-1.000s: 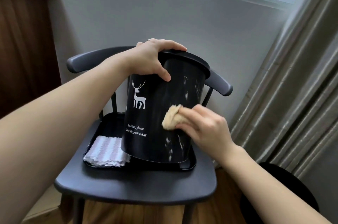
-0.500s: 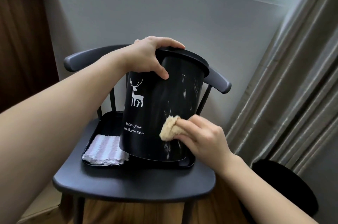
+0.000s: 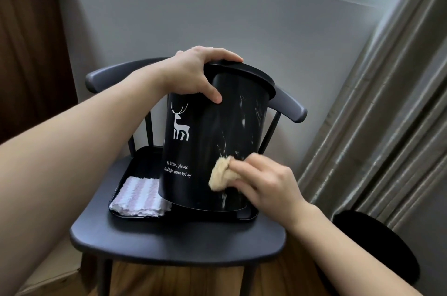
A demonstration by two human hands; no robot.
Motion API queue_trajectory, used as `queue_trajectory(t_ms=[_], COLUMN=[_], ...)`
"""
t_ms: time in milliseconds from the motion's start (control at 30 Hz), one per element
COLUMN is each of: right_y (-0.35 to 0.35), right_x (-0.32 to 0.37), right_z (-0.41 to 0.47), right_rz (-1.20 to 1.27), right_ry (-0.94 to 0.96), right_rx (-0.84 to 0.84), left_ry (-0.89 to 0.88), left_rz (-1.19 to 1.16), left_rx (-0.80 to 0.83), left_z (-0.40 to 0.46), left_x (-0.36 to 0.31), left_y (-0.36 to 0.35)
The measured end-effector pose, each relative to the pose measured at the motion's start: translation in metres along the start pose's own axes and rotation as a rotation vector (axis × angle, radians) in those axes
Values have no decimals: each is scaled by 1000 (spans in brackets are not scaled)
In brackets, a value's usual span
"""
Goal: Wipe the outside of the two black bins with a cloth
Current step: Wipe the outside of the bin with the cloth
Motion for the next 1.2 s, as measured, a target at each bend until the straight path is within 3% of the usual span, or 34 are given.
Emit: queue_trajectory(t_ms=[133,267,333,600,833,1067,1200], right_y=[5,-10,-9,18,0,15,-2], right_x=[-1,18,17,-15,5,-16,7], right_z=[10,-17,-17,47,14,45,14], right_rz=[19,23,-4,-40,9,-2,32], right_ry=[-107,79,112,-185,49,-186,-41], right_rx=[-87,123,145,-120,150,-96,18], left_ry=[-6,16,17,2,8,5,-11], left_rz=[16,18,20,41,41,36,-13], left_rx=[-7,-18,-22,-17,-2,-1,26], left_z=[0,0,-1,-3,-4,-2,-1], left_x=[-2,1,1,-2,-3,-2,0], left_y=[0,1,1,1,1,0,-1])
Point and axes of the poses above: each hand's wrist, its own z-axis towards the middle knuckle, its own y-axis out of the back of the hand, x = y × z, the point moved 7 cm from there along z, towards the middle knuckle, and after that the axes turned 6 degrees about z, right-handed, at the moved point
